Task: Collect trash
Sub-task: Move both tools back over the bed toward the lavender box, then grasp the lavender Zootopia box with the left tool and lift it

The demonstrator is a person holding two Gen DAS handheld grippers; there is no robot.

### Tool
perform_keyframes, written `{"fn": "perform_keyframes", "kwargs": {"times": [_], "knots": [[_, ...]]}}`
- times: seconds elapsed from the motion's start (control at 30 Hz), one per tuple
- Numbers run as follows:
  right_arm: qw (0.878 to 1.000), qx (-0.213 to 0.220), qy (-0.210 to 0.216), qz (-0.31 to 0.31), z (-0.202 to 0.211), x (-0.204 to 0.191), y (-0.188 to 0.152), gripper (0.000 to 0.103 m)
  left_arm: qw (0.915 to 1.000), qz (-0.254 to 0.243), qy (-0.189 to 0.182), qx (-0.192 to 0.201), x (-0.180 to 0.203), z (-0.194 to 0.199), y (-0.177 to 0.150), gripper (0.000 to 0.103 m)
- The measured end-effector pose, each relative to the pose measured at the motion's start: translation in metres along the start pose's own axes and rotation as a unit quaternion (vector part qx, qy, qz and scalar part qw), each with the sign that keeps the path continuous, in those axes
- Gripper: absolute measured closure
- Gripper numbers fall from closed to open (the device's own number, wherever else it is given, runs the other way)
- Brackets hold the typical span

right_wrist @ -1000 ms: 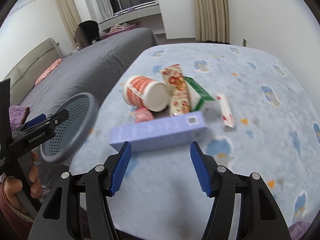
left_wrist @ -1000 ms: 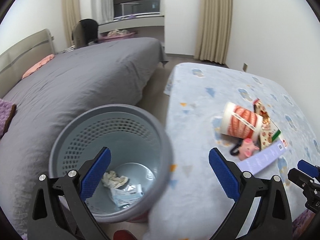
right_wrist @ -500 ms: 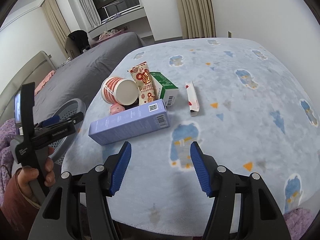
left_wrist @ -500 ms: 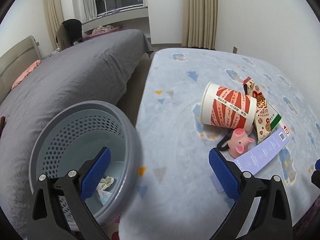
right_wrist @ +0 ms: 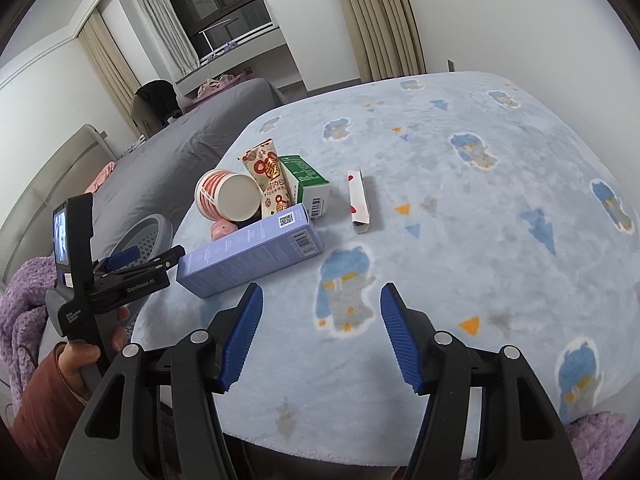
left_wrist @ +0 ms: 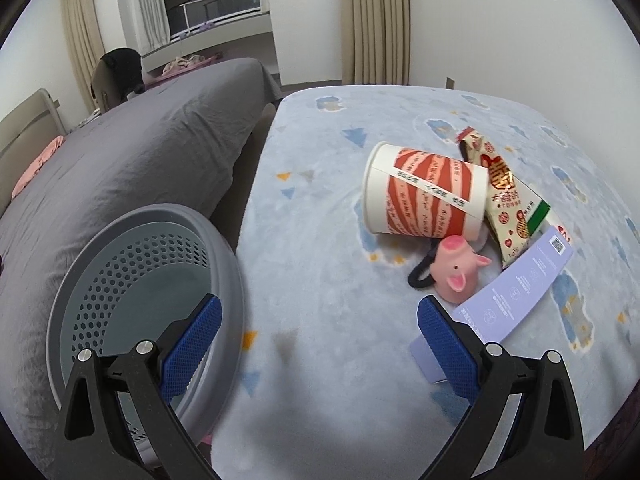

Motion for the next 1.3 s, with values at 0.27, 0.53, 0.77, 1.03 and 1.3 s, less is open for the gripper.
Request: {"fn": "perform_keyframes", "kwargs": {"times": [0.27, 0.53, 0.77, 1.03, 1.3], "knots": [[1.0, 0.007, 0.001, -0.009, 0.005, 0.011, 0.0, 0.044, 0.9996, -0.014, -0.025, 0.002, 0.026, 0.013, -0.01, 0.007], [1.0, 0.009, 0.003, -0.015, 0.005, 0.017, 0.001, 0.044, 0.998, -0.02, -0.059, 0.003, 0.051, 0.028, -0.02, 0.007], [1.0, 0.012, 0.006, -0.02, 0.006, 0.022, 0.002, 0.044, 0.9975, -0.018, -0.068, 0.01, 0.057, 0.038, -0.019, 0.007], [0.999, 0.019, 0.005, -0.028, 0.011, 0.034, 0.005, 0.044, 0.9937, -0.045, -0.102, 0.009, 0.082, 0.049, -0.013, 0.007], [0.999, 0.029, -0.001, -0.045, 0.015, 0.053, 0.009, 0.044, 0.9861, -0.093, -0.137, -0.016, 0.124, 0.035, -0.014, 0.007]]}}
Point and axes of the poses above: each gripper's, at about its wrist camera, not at the fingertips, and z roughly against the way its jaws point, x to its right, y to its top, the point moved 4 cm from there along -z, roughly the way its jaws point, and after that the axes turned 5 degrees about x, right-handed, at the moved point
